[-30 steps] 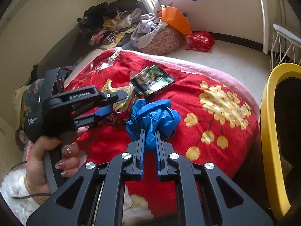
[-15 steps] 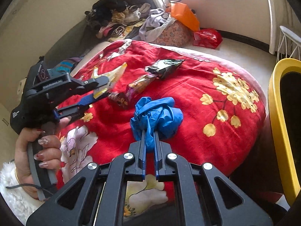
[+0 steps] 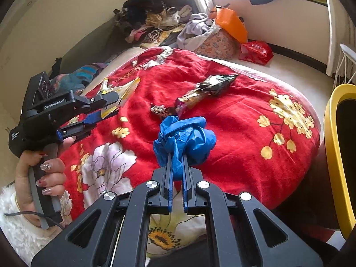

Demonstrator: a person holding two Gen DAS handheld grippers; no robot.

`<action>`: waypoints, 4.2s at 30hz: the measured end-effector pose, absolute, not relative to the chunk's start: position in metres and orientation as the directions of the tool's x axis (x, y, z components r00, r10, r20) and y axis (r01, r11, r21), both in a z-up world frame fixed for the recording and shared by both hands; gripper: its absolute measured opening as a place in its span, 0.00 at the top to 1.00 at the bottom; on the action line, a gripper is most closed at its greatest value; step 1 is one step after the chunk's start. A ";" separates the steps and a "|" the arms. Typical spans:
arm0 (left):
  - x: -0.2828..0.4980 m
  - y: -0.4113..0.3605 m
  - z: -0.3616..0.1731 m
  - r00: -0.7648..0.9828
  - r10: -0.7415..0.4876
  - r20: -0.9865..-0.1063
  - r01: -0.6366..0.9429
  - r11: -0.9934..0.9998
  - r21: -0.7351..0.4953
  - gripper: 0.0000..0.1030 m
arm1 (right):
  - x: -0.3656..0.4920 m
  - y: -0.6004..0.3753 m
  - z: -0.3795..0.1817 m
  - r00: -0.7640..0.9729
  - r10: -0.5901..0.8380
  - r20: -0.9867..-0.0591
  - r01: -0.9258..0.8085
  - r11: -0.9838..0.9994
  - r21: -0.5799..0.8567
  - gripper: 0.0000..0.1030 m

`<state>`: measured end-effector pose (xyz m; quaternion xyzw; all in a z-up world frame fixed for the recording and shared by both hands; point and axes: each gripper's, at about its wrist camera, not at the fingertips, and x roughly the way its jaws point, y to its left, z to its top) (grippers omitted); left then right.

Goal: Collect trash
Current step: 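Lift the glove and wrapper and carry both over the yellow bin, then open both grippers over the bin to drop the glove and wrapper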

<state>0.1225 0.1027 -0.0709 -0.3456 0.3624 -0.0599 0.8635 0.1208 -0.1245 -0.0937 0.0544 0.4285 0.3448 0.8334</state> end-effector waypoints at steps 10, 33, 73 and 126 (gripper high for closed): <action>0.105 0.102 -0.059 0.734 -0.338 -0.589 -0.102 0.803 -0.588 0.77 | 0.106 -0.117 -0.081 0.400 0.638 -0.658 -0.564 0.737 0.372 0.94; 0.089 0.076 -0.033 0.733 -0.361 -0.576 0.014 0.855 -0.518 0.77 | 0.088 -0.133 -0.055 0.455 0.643 -0.616 -0.570 0.742 0.352 0.94; 0.095 -0.002 -0.012 0.688 -0.469 -0.553 0.215 0.860 -0.462 0.77 | 0.102 -0.235 -0.030 0.645 0.554 -0.526 -0.383 0.830 0.405 0.94; 0.197 -0.225 -0.089 0.400 -0.549 -0.734 0.466 0.811 -0.353 0.77 | 0.123 -0.422 -0.101 0.774 0.200 -0.601 0.080 0.911 0.405 0.94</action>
